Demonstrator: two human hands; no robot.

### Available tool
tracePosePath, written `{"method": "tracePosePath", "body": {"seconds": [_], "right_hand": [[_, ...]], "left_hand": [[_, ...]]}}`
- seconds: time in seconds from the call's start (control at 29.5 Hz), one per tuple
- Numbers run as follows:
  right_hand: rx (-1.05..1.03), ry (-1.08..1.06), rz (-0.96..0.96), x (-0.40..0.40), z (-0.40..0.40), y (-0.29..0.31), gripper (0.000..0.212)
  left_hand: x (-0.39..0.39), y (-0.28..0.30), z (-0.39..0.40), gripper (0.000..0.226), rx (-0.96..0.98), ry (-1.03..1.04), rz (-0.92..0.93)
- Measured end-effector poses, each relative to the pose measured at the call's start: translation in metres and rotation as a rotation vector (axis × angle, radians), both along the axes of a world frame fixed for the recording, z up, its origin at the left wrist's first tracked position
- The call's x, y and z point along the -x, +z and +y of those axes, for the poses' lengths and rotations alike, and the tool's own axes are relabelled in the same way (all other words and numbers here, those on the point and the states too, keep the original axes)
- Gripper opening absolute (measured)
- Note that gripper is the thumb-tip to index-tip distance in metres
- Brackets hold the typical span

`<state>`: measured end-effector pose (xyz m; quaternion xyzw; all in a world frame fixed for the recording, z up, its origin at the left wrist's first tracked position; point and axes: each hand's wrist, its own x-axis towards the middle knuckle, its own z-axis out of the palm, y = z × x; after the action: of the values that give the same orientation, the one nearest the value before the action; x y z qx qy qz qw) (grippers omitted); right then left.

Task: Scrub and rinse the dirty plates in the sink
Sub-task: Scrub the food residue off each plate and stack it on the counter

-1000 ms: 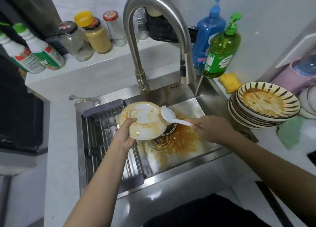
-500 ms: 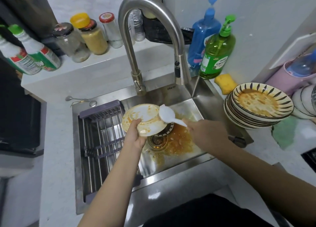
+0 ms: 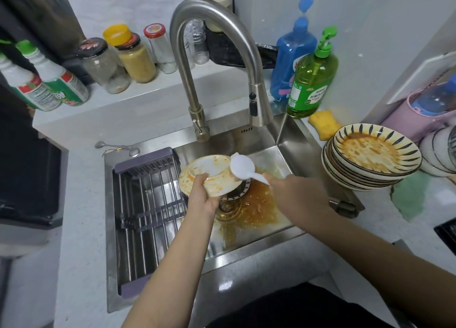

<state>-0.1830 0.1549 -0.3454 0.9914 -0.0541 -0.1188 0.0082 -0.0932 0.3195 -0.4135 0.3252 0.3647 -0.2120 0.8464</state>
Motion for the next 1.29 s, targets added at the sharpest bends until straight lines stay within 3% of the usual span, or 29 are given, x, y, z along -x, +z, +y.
{"method": "tracePosePath", "body": {"seconds": [0.17, 0.31, 0.48, 0.61, 0.75, 0.81, 0.92, 1.05, 1.19, 1.29], "right_hand": [[-0.078, 0.117, -0.004, 0.020, 0.014, -0.003, 0.054], [-0.003, 0.006, -0.054, 0.005, -0.004, 0.000, 0.050], [-0.113, 0.149, -0.029, 0.025, 0.016, -0.001, 0.049], [-0.032, -0.034, -0.059, 0.001, -0.009, -0.010, 0.046], [-0.152, 0.046, -0.054, 0.017, -0.001, -0.008, 0.045], [-0.199, 0.052, -0.066, 0.017, -0.005, -0.010, 0.044], [-0.254, -0.083, -0.076, 0.004, -0.024, -0.017, 0.042], [-0.385, -0.073, -0.048, 0.005, -0.030, -0.017, 0.039], [-0.347, -0.149, -0.032, -0.004, -0.047, -0.014, 0.039], [-0.321, -0.064, -0.063, -0.007, -0.039, -0.002, 0.039]], "left_hand": [[-0.004, 0.004, 0.001, 0.045, -0.051, -0.026, 0.016], [-0.003, 0.004, 0.005, 0.039, -0.002, 0.011, 0.020], [-0.003, 0.009, 0.003, 0.043, -0.019, 0.001, 0.038], [-0.002, 0.007, 0.007, 0.028, 0.015, 0.021, 0.021], [-0.002, 0.007, 0.010, 0.039, 0.020, 0.050, 0.004], [-0.003, 0.009, 0.013, 0.030, 0.025, 0.050, -0.010], [0.002, 0.011, 0.015, 0.023, 0.042, -0.015, -0.021], [0.004, 0.006, 0.024, 0.021, 0.027, -0.112, -0.066], [0.006, 0.003, 0.030, 0.024, 0.019, -0.194, -0.120], [0.010, 0.003, 0.030, 0.025, -0.023, -0.273, -0.202]]}}
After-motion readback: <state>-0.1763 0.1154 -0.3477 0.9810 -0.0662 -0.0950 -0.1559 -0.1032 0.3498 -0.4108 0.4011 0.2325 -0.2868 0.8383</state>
